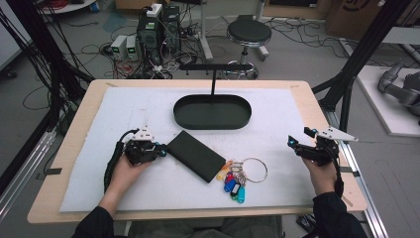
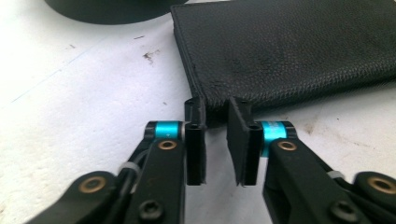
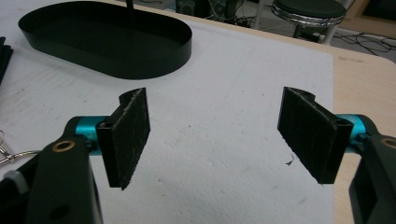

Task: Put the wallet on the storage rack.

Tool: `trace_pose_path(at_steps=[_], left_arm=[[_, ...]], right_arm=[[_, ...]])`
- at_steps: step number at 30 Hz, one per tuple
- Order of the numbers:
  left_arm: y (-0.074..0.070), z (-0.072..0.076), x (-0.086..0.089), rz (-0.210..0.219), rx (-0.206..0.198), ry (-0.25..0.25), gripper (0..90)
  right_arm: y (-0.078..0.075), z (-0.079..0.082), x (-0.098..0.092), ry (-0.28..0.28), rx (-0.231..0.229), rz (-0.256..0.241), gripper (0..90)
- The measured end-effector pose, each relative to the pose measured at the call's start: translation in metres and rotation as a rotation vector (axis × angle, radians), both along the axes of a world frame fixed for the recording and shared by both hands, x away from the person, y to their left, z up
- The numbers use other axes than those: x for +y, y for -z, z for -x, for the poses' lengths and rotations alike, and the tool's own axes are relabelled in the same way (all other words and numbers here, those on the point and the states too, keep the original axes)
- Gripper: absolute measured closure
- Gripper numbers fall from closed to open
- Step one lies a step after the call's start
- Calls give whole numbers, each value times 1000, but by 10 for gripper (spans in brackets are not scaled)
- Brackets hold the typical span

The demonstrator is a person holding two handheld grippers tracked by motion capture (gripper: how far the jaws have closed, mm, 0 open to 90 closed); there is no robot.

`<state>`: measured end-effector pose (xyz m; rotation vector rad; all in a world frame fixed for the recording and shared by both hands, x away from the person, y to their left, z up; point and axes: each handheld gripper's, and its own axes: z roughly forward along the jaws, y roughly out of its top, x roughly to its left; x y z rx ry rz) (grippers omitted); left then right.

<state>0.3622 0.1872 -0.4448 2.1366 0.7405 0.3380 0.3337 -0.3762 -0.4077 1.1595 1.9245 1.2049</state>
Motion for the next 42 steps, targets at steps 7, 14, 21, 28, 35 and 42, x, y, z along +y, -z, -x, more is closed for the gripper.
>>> trace_pose_path(at_steps=[7, 14, 21, 28, 35, 42], left_arm=[[-2, 3, -7, -29, -45, 35, 826], [4, -1, -10, -30, -43, 29, 457], [5, -2, -11, -10, -35, 46, 603], [4, -2, -10, -9, -35, 30, 686], [2, -2, -7, -6, -31, 14, 755], [1, -1, -5, 7, -15, 4, 773]], right_arm=[[-1, 2, 4, -18, -8, -2, 255], [-1, 3, 4, -21, -9, -1, 255], [-4, 7, 15, -116, -20, -44, 254], [-7, 19, 68, -287, -44, -21, 254], [0, 22, 109, -405, -14, 1, 262], [7, 25, 144, -500, 10, 31, 269]])
